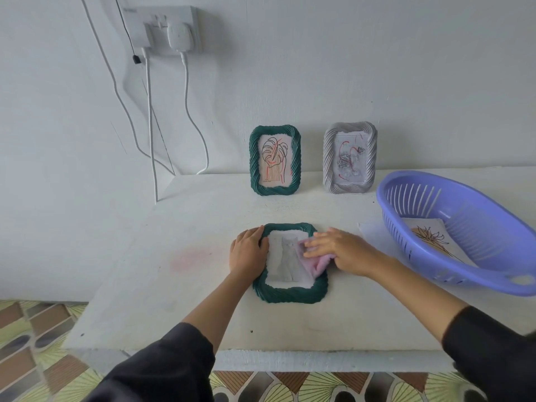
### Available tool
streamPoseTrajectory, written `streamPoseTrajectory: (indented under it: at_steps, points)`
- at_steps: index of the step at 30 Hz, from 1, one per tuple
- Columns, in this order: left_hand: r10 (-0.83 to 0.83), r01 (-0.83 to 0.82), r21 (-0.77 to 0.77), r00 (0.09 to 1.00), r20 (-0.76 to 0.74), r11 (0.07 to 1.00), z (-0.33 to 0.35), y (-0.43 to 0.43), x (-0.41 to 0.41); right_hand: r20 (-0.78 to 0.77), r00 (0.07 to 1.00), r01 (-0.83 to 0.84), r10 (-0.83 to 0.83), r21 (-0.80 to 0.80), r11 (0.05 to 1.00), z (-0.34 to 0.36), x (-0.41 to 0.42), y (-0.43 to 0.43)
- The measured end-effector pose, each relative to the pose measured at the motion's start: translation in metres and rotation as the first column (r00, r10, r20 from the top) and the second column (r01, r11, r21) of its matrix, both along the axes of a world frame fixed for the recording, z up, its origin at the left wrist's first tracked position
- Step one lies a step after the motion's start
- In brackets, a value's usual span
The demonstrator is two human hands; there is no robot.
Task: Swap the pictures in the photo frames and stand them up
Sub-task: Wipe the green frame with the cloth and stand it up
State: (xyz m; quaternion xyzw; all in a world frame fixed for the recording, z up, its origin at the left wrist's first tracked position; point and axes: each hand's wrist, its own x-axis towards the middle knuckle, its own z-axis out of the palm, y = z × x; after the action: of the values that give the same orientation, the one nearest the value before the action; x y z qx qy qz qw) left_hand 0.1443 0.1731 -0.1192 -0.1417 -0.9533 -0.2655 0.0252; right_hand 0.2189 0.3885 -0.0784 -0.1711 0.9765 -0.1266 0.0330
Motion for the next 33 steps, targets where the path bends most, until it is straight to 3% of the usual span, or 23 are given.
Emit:
streamPoseTrajectory:
  at_steps: [6, 13, 17, 21, 29, 33]
  points:
    - [0.011, -0.011, -0.006, 1.000, 0.002, 1.000, 0.000, 0.001, 0.000, -0.108, 0.986, 0.120, -0.125, -0.052, 0.991, -0.001, -0.022, -0.036]
    - [0.018, -0.018, 0.000, 1.000, 0.006, 1.000, 0.000, 0.001, 0.000, 0.053, 0.988, -0.138, 0.145, -0.122, 0.983, -0.015, 0.017, -0.035]
    - [-0.002, 0.002, -0.002, 1.000, 0.000, 1.000, -0.001, 0.000, -0.001, -0.010, 1.000, -0.015, 0.015, -0.013, 1.000, 0.002, -0.003, -0.027]
    - [-0.004, 0.004, -0.008, 1.000, -0.002, 1.000, -0.001, -0.001, 0.000, -0.069, 0.994, 0.086, -0.088, -0.032, 0.996, -0.002, -0.030, -0.053]
    - [0.015, -0.014, 0.011, 1.000, -0.012, 1.000, -0.001, 0.000, -0.001, 0.046, 0.987, -0.150, 0.154, -0.079, 0.986, 0.007, -0.006, -0.058]
    - [0.014, -0.017, 0.070, 0.999, 0.037, 0.997, 0.000, 0.000, -0.005, 0.125, 0.988, -0.076, 0.090, -0.117, 0.990, 0.012, 0.010, -0.039]
